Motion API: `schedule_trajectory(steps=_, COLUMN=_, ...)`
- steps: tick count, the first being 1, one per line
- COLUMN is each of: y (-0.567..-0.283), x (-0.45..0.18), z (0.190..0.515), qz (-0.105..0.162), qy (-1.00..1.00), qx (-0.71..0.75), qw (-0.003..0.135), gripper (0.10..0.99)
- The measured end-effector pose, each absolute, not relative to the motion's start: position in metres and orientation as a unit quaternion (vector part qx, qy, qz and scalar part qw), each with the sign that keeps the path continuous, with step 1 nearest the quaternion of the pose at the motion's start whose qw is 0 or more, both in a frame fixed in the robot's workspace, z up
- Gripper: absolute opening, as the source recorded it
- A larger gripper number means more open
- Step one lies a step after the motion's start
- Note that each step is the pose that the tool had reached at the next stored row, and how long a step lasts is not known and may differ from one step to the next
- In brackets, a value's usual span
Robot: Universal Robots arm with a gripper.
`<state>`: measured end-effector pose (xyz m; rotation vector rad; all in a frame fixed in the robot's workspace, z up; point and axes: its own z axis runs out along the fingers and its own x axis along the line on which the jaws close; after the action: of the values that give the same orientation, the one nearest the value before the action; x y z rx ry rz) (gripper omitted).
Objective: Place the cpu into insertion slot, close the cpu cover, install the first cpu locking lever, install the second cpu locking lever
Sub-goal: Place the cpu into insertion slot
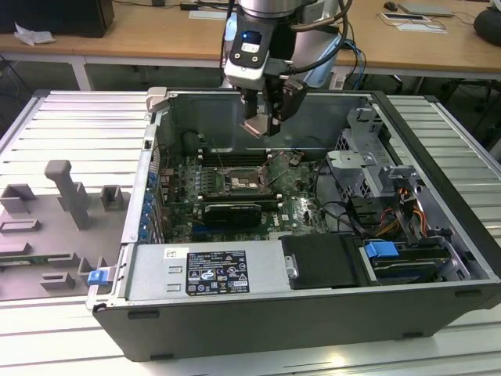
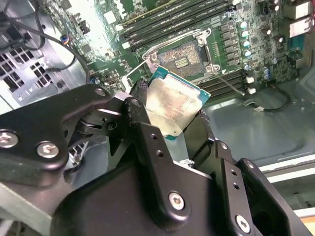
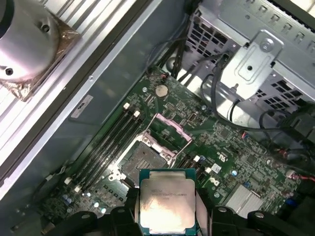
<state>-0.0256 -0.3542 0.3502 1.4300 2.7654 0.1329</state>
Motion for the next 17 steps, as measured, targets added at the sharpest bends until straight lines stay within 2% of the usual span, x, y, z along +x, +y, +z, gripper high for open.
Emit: schedule_trajectory(steps=17, y=-0.3541, x=-0.0256, z=0.3425, qz=0.038, qy=0.819, qx=0.573, qw=0.014, gripper=0.541)
